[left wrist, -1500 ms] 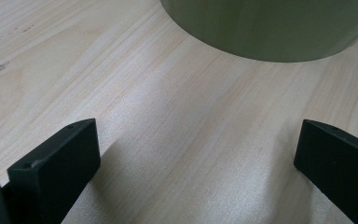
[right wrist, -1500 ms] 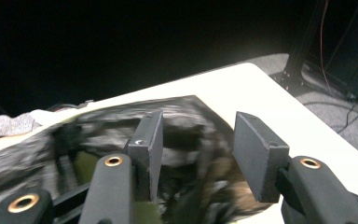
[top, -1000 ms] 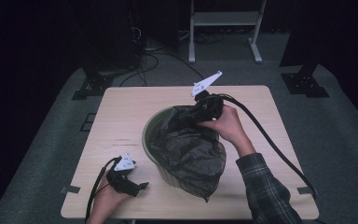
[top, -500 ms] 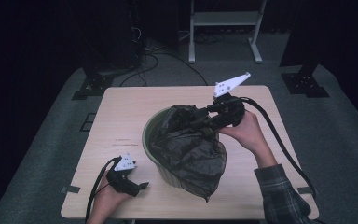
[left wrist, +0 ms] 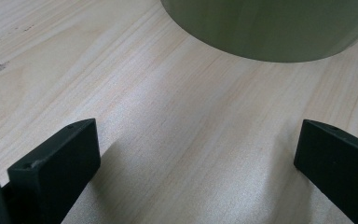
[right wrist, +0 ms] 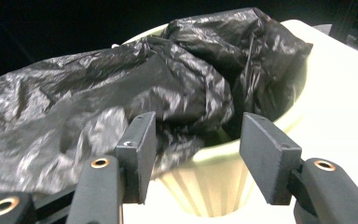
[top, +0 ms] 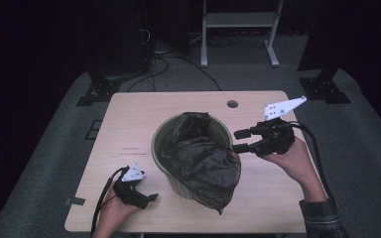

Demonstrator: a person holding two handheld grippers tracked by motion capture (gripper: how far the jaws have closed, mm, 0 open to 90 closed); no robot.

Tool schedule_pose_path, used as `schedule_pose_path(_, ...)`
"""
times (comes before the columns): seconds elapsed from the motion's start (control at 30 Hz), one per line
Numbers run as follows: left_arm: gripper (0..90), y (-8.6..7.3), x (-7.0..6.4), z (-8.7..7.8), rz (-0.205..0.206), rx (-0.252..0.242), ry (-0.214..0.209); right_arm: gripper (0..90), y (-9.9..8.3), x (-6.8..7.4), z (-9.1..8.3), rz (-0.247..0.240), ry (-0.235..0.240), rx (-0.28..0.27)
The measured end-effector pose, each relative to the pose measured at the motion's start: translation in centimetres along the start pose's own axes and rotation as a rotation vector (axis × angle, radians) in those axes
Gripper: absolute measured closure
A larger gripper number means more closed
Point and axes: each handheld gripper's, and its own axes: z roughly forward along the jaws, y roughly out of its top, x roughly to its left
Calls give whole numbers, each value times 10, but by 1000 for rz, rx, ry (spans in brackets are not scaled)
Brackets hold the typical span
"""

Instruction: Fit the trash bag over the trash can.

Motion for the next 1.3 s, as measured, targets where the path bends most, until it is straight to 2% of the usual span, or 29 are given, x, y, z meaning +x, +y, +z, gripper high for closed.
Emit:
schedule_pose_path(0.2,0,0,0,0,-1,0,1,567,-8,3,2,7,26,-15)
schedule_pose_path(0.23,0,0,0,0,-1,0,1,604,-9,4,4,6,34,-5)
schedule_pose_path(0.4,0,0,0,0,-2,0,1,897,-12,7,12,-41,-14,43)
schedule_pose_path(0.47,0,0,0,0,-1,0,1,898,-12,6,12,-45,-28,37)
schedule_pose_path(0.63,0,0,0,0,-2,0,1,899,-6,-2,6,-59,-109,7)
schedule_pose_path(0.67,0,0,0,0,-2,0,1,899,-6,-2,6,-59,-109,7)
schedule_pose_path(0.7,0,0,0,0,-2,0,1,899,0,-11,2,-55,-153,-7)
schedule_pose_path(0.77,0,0,0,0,-2,0,1,899,2,-15,1,-52,-163,-10)
schedule_pose_path(0.8,0,0,0,0,-2,0,1,899,7,-25,0,-45,-192,-19)
schedule_pose_path(0.83,0,0,0,0,-3,-1,2,899,9,-31,0,-39,-201,-25)
schedule_pose_path(1.07,0,0,1,0,-11,1,11,899,19,-57,10,-18,-240,-41)
schedule_pose_path(1.2,0,0,0,0,-11,1,12,899,16,-60,15,-17,-241,-37)
schedule_pose_path(1.3,0,0,0,0,-9,0,14,899,13,-59,14,-15,-242,-53)
